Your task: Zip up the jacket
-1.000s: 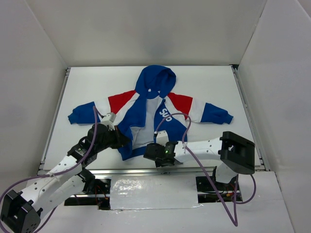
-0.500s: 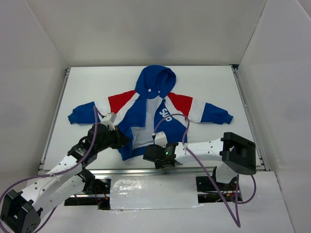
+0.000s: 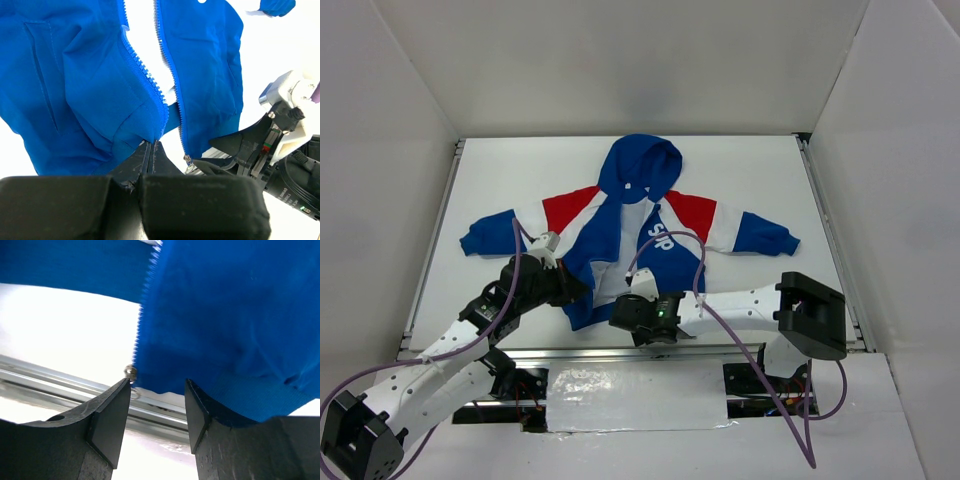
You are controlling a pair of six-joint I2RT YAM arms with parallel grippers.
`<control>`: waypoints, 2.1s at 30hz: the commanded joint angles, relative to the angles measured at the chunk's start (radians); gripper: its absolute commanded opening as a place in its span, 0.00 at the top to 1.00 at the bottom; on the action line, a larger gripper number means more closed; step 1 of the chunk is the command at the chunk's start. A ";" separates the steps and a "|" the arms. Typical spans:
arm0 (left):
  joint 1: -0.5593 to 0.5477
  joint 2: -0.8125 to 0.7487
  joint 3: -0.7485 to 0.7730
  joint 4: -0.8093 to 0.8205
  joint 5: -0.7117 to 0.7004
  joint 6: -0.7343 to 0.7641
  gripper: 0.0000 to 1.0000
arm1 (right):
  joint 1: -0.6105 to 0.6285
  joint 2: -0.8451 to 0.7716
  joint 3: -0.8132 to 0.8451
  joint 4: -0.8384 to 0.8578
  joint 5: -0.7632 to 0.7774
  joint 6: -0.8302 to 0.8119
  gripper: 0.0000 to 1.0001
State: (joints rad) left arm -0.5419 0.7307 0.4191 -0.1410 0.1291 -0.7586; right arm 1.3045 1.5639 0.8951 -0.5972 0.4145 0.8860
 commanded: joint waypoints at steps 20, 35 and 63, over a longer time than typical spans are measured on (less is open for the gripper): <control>0.002 0.003 -0.013 0.058 0.026 0.028 1.00 | 0.010 -0.022 -0.010 0.033 0.015 0.014 0.49; 0.002 0.004 -0.016 0.058 0.027 0.031 1.00 | 0.012 0.028 -0.016 0.059 -0.003 0.014 0.51; 0.002 -0.007 -0.029 0.055 0.018 0.033 1.00 | 0.015 0.125 -0.205 0.246 -0.186 0.090 1.00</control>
State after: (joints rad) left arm -0.5419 0.7353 0.4030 -0.1257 0.1383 -0.7361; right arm 1.3064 1.5948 0.7769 -0.3077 0.3748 0.9501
